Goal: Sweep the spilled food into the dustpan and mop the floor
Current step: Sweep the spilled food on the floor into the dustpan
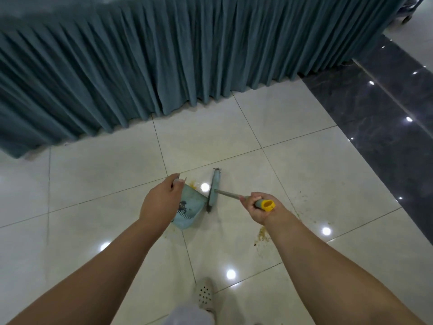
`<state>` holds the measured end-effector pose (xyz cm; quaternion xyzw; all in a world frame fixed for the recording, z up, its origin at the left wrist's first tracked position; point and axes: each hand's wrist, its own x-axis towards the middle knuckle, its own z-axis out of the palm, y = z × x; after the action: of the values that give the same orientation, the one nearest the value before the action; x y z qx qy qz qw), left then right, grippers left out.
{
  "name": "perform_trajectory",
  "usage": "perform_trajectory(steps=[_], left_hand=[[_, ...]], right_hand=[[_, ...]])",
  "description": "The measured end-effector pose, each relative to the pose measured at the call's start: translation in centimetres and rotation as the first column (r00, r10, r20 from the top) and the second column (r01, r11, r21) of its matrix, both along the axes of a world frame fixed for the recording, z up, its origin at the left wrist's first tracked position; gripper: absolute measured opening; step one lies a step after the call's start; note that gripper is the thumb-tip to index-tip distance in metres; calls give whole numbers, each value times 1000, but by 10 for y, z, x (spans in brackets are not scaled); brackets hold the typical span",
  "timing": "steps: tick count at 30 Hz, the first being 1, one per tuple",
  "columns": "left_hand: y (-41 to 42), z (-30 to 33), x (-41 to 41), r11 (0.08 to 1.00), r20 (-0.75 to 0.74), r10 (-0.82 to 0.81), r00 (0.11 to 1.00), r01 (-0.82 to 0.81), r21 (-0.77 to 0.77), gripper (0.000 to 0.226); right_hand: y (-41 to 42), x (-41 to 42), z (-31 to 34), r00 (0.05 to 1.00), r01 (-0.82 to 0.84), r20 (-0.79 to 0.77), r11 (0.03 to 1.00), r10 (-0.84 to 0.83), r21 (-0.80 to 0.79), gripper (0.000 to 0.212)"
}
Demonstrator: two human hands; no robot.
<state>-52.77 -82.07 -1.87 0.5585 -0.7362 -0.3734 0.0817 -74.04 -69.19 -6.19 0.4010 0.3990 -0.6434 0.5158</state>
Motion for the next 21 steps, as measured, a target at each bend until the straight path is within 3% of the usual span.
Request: perform_trajectory(steps=[4,9,12,16,21], left_hand=[[-2,-5,-8,999,-12,-34,999,34,9,44],[4,-4,-27,994,-49,-113,992,113,-1,43],[7,-3,-44,991,-40,-134,990,135,13,42],[14,1,-63,976,-65,-218,974,218,-14,33],[11,-2,-80,961,-53,-277,959,276,-24,40]], right_hand=[[14,-18,-4,990,143,6,989,-144,37,44],[64,-41,-7,930,366,27,930,-367,41,32],[94,-46,0,904,426,5,903,-427,66,45],[127,-49,12,866,499,-3,864,-500,71,48],[146,-53,23,851,521,-2,846,-524,111,48]])
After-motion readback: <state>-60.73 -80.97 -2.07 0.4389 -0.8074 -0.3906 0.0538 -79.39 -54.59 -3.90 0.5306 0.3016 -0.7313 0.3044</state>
